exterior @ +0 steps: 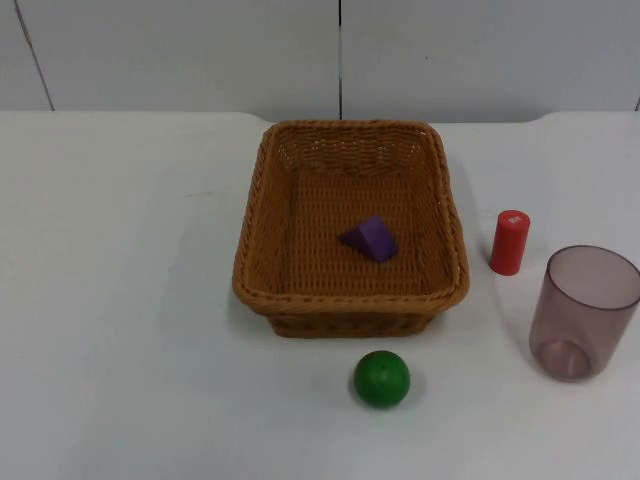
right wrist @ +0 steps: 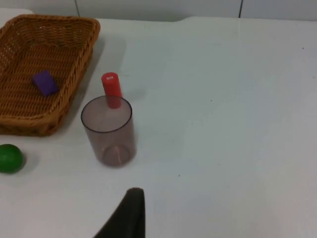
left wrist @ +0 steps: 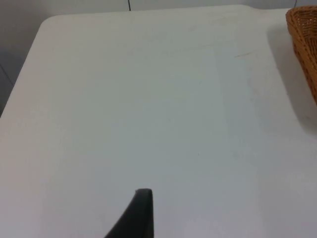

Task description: Pick up the basket with the left hand and place the triangular block into the basket with the right hand.

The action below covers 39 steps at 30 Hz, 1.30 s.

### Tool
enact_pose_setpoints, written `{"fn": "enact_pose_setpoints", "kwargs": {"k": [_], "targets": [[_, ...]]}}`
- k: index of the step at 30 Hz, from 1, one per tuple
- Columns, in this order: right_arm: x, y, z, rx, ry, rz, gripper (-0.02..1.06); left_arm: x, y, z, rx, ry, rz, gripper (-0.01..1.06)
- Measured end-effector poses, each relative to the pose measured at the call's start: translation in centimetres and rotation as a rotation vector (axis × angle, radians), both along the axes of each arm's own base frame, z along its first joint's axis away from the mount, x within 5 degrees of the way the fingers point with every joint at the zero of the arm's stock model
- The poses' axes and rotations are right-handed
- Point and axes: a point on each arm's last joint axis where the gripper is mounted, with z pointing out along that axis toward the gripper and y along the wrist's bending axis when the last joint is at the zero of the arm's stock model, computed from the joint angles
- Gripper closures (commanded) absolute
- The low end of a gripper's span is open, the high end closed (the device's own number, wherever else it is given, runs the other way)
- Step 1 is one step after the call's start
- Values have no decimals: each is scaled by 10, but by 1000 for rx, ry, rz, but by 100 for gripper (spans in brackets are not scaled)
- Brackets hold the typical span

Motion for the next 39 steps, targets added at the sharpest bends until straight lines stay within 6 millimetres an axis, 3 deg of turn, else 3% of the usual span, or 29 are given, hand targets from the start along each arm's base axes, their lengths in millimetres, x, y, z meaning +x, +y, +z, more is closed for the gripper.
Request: {"fn": "enact_pose_setpoints", "kwargs": {"k": [39], "targets": [[0,1,0,-7,0,11,-1,0,0,0,0,0,0,0]]}}
